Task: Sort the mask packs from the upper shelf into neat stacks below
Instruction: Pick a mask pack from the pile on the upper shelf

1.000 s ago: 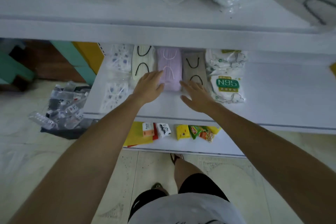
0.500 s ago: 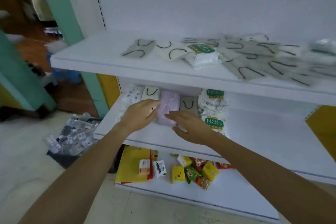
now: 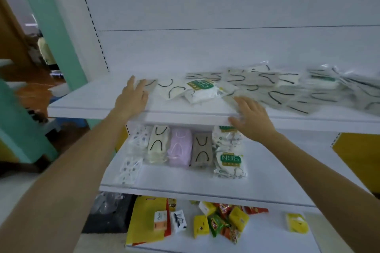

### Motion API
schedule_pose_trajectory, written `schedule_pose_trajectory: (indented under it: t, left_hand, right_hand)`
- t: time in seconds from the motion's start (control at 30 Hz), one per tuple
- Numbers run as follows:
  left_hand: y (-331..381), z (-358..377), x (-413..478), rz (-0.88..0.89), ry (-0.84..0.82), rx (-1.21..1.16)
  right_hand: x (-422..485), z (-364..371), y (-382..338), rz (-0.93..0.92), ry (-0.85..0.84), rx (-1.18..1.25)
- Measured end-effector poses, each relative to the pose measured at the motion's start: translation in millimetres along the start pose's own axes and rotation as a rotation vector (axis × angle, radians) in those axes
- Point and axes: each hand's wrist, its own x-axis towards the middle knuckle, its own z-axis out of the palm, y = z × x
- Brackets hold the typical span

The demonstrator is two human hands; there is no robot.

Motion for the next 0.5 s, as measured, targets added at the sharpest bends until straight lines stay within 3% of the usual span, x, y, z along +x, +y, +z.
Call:
schedule_pose_trajectory:
  t: [0.1,0.17,0.33,0.5]
  left_hand:
    - [-11,10,26,-0.2,-0.183,0.013]
    - [-20,15,42,-0.238,-0.248,0.073]
    - [-10,7,64,-0.267,-0.181,-0.039]
    - [-3,3,75,-0.341,-0.245,-0.102]
  right_hand:
    - [-2,0,18,0.062,-0.126,-0.126]
    - [-3,-4,24,0.053,-0.135,-0.158]
    - [-1,-10,26,0.028,-0.12,-0.168]
    - [11,-11,15,-0.022,-0.149,-0.076]
